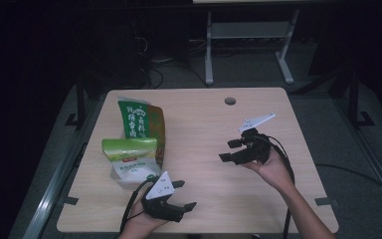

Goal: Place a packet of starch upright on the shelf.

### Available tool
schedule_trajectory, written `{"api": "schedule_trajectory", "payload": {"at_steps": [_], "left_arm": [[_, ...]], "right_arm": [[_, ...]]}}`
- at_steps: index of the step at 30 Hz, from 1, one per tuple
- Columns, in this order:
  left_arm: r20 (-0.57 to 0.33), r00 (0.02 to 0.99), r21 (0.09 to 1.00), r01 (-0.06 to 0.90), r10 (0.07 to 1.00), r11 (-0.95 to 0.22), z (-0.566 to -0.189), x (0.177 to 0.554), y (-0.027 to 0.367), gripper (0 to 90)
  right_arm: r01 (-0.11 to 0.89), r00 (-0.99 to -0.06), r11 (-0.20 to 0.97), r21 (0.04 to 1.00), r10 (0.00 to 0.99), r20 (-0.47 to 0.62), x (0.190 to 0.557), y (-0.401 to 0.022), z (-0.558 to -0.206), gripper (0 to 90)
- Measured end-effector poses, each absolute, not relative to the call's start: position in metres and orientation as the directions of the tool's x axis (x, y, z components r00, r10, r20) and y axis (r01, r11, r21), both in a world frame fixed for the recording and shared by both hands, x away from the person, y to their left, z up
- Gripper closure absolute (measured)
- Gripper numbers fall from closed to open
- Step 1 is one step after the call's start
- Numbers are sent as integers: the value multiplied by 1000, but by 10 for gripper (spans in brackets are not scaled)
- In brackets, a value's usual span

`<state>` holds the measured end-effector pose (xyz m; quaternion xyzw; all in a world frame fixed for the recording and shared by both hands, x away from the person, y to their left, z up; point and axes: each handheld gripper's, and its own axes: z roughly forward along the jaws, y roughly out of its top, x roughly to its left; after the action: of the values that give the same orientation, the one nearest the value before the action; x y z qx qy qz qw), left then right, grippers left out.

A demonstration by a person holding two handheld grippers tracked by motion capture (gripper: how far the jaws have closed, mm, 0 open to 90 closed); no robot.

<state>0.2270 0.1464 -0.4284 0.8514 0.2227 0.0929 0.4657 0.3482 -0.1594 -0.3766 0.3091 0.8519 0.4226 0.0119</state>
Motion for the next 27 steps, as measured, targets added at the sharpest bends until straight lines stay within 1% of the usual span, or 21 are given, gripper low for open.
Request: {"api": "schedule_trajectory", "payload": {"at_steps": [19,27], "left_arm": [[-51,880,835,297,472,-463,-429,228,146,247],[-51,880,834,297,472,-464,-430,229,146,243]], "right_arm": [[566,-759,399,721,593,267,326,-206,-394,316],[589,-739,381,713,610,284,317,-222,-407,305]]}}
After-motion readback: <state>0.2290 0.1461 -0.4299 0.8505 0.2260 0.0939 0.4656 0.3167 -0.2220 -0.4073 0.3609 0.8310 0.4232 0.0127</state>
